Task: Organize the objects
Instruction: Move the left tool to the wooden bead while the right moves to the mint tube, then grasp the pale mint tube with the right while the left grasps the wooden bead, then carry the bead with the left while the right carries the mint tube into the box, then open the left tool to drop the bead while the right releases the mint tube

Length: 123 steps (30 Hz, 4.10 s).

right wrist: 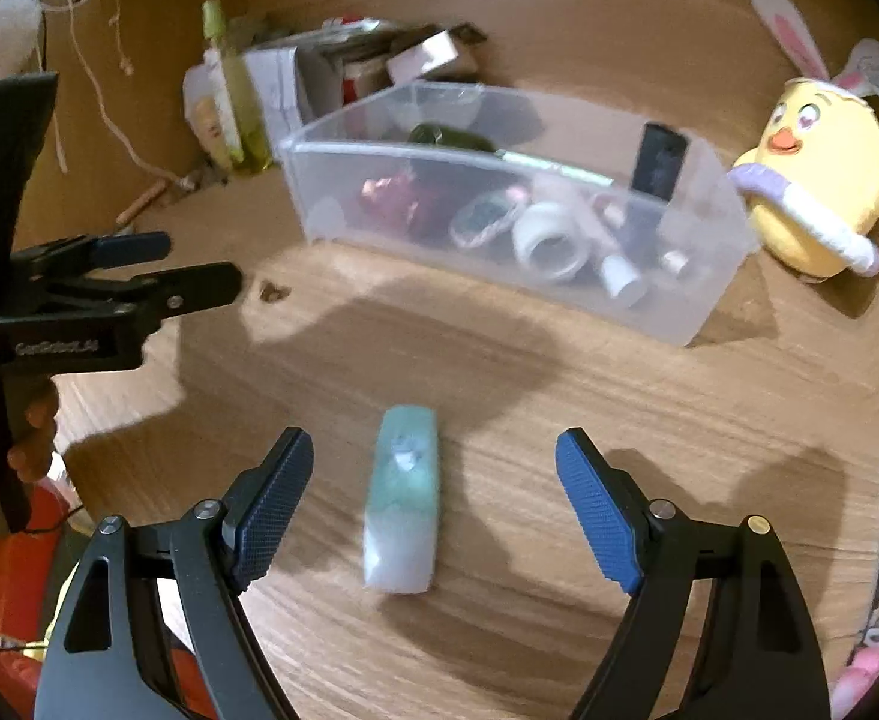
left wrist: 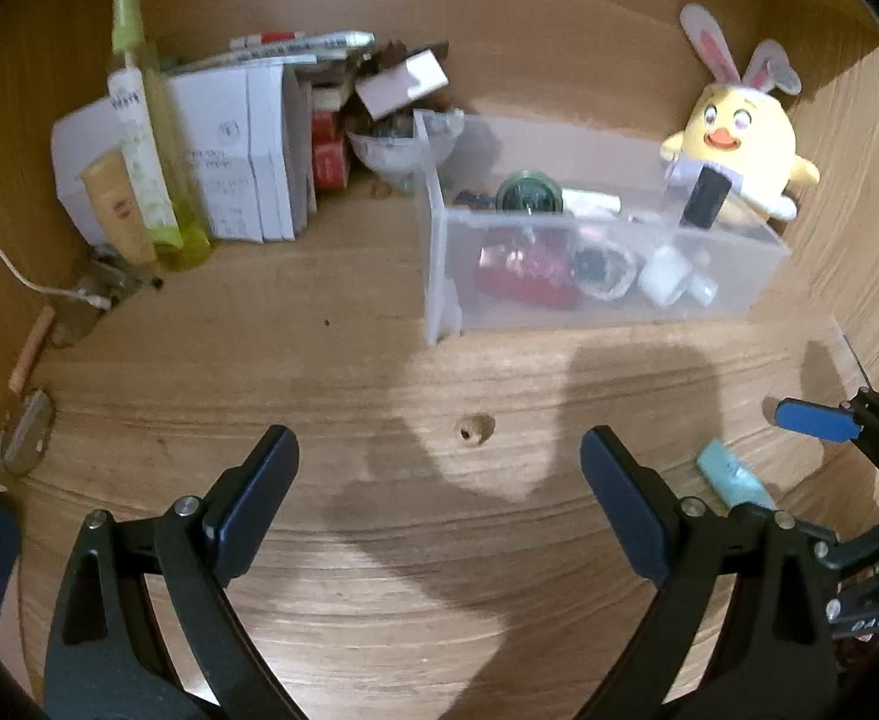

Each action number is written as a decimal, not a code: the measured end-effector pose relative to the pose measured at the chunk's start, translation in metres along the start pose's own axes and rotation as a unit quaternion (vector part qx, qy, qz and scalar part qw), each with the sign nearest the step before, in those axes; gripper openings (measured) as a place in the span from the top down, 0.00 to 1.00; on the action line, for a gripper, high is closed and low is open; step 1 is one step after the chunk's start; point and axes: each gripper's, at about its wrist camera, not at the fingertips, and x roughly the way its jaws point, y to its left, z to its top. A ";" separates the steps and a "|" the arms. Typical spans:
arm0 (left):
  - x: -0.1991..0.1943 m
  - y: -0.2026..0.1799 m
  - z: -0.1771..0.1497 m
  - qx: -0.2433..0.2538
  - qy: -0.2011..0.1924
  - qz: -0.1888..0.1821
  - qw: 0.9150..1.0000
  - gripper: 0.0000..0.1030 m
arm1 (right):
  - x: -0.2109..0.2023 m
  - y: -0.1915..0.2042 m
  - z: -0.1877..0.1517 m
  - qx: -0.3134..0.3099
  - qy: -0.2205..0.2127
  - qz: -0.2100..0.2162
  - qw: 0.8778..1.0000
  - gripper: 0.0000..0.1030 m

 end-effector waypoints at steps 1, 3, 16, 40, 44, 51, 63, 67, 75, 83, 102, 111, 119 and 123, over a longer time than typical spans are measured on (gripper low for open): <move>0.003 0.000 -0.001 0.001 0.002 0.001 1.000 0.10 | 0.001 0.001 -0.002 -0.002 0.002 0.000 1.000 0.23; 0.008 -0.001 -0.002 0.005 0.010 -0.001 1.000 0.21 | 0.003 0.002 -0.005 -0.004 0.008 0.003 1.000 0.30; 0.029 -0.010 0.003 0.023 0.047 -0.021 0.998 0.54 | 0.004 0.003 -0.007 -0.005 0.012 0.006 1.000 0.78; 0.003 -0.021 0.011 0.034 -0.014 -0.011 0.999 0.88 | -0.005 -0.010 0.019 0.003 -0.036 -0.006 0.999 0.78; -0.006 -0.025 0.016 0.034 -0.029 -0.017 0.999 0.88 | -0.007 -0.011 0.030 -0.002 -0.049 -0.008 0.999 0.78; -0.022 -0.030 0.029 0.027 -0.059 -0.023 0.998 0.88 | -0.010 -0.010 0.048 -0.005 -0.072 -0.007 0.997 0.78; -0.033 -0.034 0.055 0.013 -0.094 -0.037 0.995 0.88 | -0.025 -0.019 0.081 -0.003 -0.117 -0.009 0.993 0.78; -0.034 -0.037 0.064 0.015 -0.103 -0.040 0.994 0.88 | -0.028 -0.028 0.090 0.003 -0.127 -0.013 0.992 0.78; -0.030 -0.039 0.084 0.006 -0.116 -0.055 0.992 0.88 | -0.032 -0.047 0.107 0.012 -0.144 -0.033 0.989 0.78; -0.014 -0.048 0.101 0.011 -0.111 -0.063 0.992 0.88 | -0.024 -0.058 0.123 0.014 -0.142 -0.041 0.989 0.78; 0.042 -0.053 0.104 0.020 -0.057 -0.087 0.994 0.88 | 0.047 -0.051 0.130 0.012 -0.063 -0.042 0.997 0.78; 0.048 -0.050 0.102 0.015 -0.052 -0.099 0.994 0.88 | 0.052 -0.048 0.131 0.006 -0.056 -0.051 0.997 0.78; 0.039 -0.049 0.102 0.013 -0.059 -0.101 0.993 0.79 | 0.043 -0.048 0.131 0.004 -0.060 -0.050 0.997 0.72; 0.030 -0.048 0.100 0.014 -0.065 -0.096 0.993 0.79 | 0.036 -0.048 0.132 0.007 -0.067 -0.052 0.996 0.68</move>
